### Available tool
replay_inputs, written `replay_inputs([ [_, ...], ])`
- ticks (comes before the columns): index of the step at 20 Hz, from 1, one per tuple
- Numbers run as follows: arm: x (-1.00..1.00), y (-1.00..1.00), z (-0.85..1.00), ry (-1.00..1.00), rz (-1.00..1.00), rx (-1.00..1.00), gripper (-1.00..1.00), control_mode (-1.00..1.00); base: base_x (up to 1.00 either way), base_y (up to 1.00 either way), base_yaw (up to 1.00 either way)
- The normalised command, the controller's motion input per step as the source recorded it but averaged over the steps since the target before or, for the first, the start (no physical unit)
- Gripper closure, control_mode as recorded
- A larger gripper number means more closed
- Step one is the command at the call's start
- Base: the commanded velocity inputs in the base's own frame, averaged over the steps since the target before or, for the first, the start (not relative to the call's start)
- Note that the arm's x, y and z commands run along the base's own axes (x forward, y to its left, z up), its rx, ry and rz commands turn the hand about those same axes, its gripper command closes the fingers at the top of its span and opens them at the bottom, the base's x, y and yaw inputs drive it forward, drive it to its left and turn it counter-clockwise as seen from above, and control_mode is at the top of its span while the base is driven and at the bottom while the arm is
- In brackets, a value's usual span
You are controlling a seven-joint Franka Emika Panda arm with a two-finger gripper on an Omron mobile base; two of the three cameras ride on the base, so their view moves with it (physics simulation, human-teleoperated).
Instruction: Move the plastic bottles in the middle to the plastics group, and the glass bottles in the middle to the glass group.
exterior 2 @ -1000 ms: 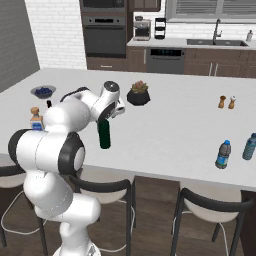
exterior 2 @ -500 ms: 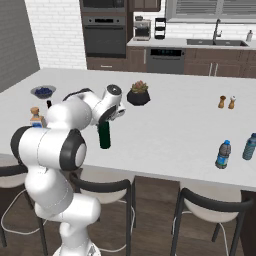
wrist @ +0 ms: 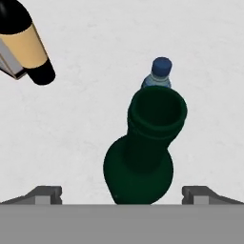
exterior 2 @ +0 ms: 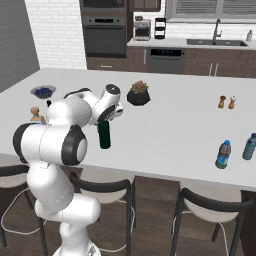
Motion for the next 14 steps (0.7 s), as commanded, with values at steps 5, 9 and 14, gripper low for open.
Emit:
replay_inputs([
  [5,0.22,0.0,-0.01,0.05,0.0,0.0,-1.0,-1.0,0.0,0.0,0.0],
  [9,0.09,0.0,-0.15,0.02,0.0,0.0,-1.0,-1.0,0.0,0.0,0.0],
  [14,0.0,0.0,-0.16,0.0,0.0,0.0,-1.0,-1.0,0.0,0.0,0.0],
])
